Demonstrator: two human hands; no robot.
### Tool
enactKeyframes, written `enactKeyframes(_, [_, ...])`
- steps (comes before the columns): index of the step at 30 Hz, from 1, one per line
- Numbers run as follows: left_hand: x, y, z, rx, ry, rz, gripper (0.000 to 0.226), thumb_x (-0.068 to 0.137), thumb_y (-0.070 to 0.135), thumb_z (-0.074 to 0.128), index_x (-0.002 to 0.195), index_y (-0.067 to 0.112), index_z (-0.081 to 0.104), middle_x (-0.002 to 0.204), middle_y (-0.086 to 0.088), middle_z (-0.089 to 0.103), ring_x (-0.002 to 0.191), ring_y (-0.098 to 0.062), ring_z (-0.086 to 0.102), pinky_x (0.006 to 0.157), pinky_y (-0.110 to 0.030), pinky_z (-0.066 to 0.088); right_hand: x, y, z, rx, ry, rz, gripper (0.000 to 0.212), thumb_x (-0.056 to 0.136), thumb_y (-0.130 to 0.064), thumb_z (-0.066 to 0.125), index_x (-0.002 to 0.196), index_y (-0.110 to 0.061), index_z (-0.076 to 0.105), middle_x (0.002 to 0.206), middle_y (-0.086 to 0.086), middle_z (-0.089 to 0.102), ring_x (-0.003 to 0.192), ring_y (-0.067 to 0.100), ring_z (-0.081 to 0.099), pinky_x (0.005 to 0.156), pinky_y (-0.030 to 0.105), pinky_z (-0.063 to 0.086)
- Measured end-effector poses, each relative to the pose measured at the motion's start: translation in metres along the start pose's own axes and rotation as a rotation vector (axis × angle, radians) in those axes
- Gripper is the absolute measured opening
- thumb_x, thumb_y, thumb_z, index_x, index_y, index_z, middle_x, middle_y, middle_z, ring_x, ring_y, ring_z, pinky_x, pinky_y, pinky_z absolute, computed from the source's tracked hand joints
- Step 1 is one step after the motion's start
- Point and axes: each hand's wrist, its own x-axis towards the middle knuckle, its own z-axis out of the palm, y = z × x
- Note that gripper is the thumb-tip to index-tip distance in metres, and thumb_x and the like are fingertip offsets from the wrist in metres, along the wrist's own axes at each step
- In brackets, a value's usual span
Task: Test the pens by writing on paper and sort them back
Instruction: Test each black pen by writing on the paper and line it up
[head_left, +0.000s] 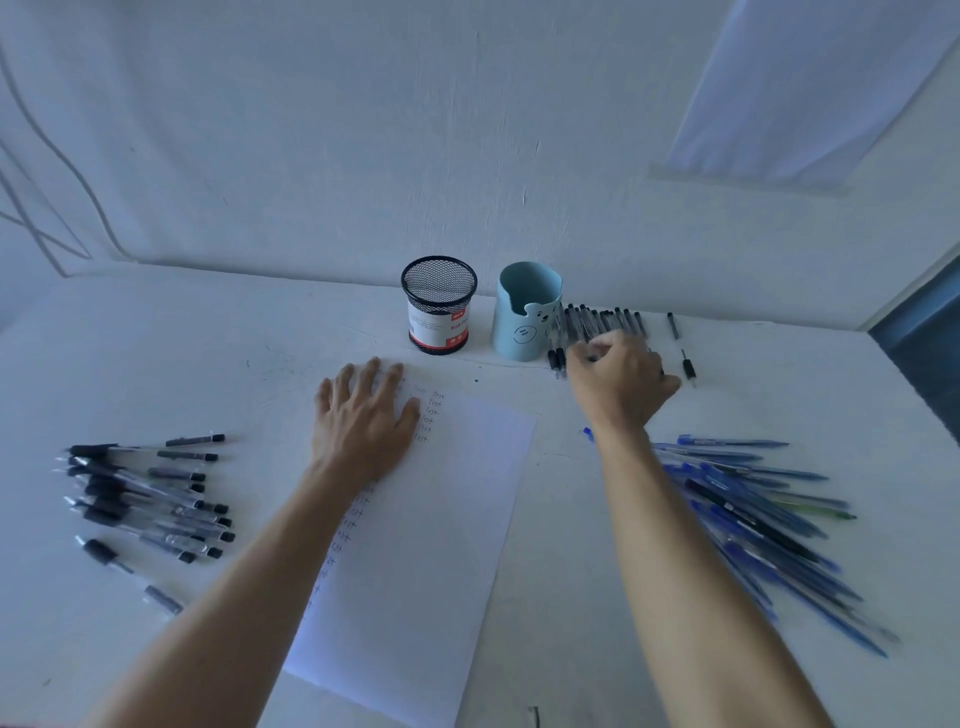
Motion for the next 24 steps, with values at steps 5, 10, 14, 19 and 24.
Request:
enactKeyframes(5, [-0.001,0.0,-0.002,-0.019,-0.012,-0.016,0.061,0.098,0.059,0.03,0.154,0.036,0.024,0.165,0.003,0.019,0.151,-0.024,0.012,0.123,-0.045,0.005,-0.072,-0.021,0.011,0.248,-0.072,-0.384,0.036,0.074,-0.039,0.048,0.093,-0.016,0.068,0.094,0.003,0.067,0.091,0.03,0.062,0.075,0.038,0.047])
enactKeyframes(10, [0.002,-0.006,-0.01,-0.203,-0.028,-0.045,0.057,0.101,0.05,0.039,0.154,0.031,0.032,0.164,0.004,0.025,0.151,-0.021,0.015,0.123,-0.04,0.004,-0.126,-0.028,0.023,0.017,-0.472,-0.53,0.069,0.083,-0.056,0.032,0.14,-0.023,0.051,0.15,0.008,0.046,0.143,0.029,0.035,0.116,0.054,0.022])
enactKeyframes(14, [-0.004,-0.018,-0.031,-0.765,0.067,-0.098,0.051,0.087,0.03,0.046,0.137,0.022,0.056,0.146,-0.005,0.051,0.136,-0.02,0.044,0.113,-0.036,0.032,-0.132,-0.023,0.023,-0.136,-0.594,-0.561,0.066,0.097,-0.058,0.03,0.157,-0.032,0.017,0.167,0.002,0.005,0.153,0.022,-0.002,0.122,0.048,-0.007])
enactKeyframes(19, [-0.017,-0.045,-0.048,-0.845,0.24,-0.204,0.036,0.088,0.005,0.051,0.107,0.031,0.067,0.112,0.007,0.068,0.105,-0.012,0.063,0.098,-0.039,0.05,-0.133,-0.024,0.02,-0.165,-0.587,-0.566,0.067,0.098,-0.058,0.03,0.157,-0.03,0.017,0.167,0.003,0.006,0.153,0.023,0.0,0.122,0.049,-0.004])
enactKeyframes(24, [-0.028,-0.077,-0.059,-0.206,0.212,-0.197,0.035,0.088,0.012,0.058,0.12,0.017,0.069,0.131,-0.011,0.061,0.119,-0.033,0.048,0.1,-0.044,0.036,-0.133,-0.024,0.019,-0.168,-0.569,-0.567,0.067,0.098,-0.057,0.033,0.157,-0.028,0.019,0.167,0.003,0.008,0.153,0.024,0.002,0.123,0.048,-0.001])
